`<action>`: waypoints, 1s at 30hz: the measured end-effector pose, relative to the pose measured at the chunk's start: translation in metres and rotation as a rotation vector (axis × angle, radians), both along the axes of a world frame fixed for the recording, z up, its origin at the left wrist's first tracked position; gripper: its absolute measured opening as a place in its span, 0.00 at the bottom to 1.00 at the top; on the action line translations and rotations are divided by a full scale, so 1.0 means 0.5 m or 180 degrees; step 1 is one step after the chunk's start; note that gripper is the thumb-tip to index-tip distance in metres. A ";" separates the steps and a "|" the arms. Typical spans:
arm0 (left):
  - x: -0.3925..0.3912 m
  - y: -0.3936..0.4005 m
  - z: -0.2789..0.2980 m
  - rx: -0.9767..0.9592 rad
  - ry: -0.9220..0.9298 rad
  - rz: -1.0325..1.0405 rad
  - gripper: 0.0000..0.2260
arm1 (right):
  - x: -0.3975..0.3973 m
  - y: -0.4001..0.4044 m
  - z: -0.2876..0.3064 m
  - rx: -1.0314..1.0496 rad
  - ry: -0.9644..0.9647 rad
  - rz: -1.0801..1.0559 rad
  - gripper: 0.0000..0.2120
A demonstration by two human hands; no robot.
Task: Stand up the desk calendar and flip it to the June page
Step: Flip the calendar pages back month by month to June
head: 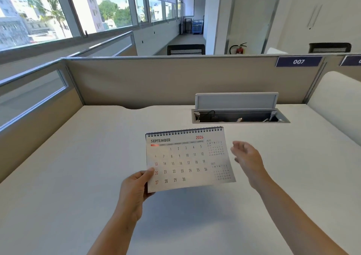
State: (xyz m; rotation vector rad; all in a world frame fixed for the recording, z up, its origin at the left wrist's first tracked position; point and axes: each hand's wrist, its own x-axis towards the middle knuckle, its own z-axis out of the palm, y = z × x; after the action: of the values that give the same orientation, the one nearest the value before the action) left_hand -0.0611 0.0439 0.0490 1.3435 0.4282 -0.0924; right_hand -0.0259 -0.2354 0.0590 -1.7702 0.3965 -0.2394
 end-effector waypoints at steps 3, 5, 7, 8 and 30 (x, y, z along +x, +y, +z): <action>0.005 0.001 0.000 -0.0073 -0.0046 0.0001 0.08 | -0.038 -0.005 -0.024 0.0631 0.0484 0.0212 0.11; 0.009 0.001 0.000 -0.0119 -0.0082 0.0021 0.09 | -0.061 -0.007 -0.030 0.0851 0.0599 0.0393 0.10; 0.012 -0.001 0.000 -0.0160 -0.0105 0.0061 0.09 | -0.076 -0.008 -0.029 0.0954 0.0547 0.0481 0.10; 0.013 -0.003 0.001 -0.0168 -0.0115 0.0088 0.09 | -0.080 -0.007 -0.026 0.0960 0.0505 0.0496 0.11; 0.007 -0.011 -0.001 -0.0062 -0.0087 0.0308 0.20 | 0.047 0.015 0.167 -0.1395 -0.1907 -0.0046 0.11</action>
State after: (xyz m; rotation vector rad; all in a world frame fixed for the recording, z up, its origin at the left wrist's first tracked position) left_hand -0.0577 0.0385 0.0485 1.3014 0.4674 0.0020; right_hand -0.0024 -0.2282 0.1427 -2.0081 -0.0871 -0.8939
